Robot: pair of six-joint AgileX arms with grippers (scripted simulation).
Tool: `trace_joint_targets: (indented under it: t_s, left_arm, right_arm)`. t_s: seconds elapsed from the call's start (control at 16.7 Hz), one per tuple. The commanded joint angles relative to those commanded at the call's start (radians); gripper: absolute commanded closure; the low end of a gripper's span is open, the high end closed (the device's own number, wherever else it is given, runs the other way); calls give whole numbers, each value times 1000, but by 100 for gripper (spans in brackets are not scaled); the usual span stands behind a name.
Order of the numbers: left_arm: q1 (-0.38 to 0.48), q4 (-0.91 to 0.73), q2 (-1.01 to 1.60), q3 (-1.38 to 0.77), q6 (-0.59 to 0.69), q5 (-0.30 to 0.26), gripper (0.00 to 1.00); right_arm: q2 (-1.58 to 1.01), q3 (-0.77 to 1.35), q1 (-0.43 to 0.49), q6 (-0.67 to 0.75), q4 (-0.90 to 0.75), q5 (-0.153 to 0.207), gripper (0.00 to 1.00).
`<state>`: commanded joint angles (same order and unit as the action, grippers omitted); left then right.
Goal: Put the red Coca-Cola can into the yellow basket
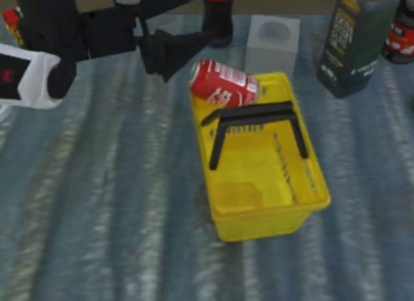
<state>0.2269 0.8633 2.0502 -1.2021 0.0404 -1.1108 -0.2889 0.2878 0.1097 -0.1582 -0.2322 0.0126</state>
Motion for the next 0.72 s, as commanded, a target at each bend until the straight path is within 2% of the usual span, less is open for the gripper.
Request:
trace_joint_targets:
  t_s: [0.24,0.72]
  left_arm:
    - [-68,-144,-380,153,57,205,0]
    - [-189,-503,-1317,626,74,695,0]
  right_arm:
    - [-372,376,105,-171,-258,-2,0]
    - [-1256,1261,335,-558,-846,-16,0]
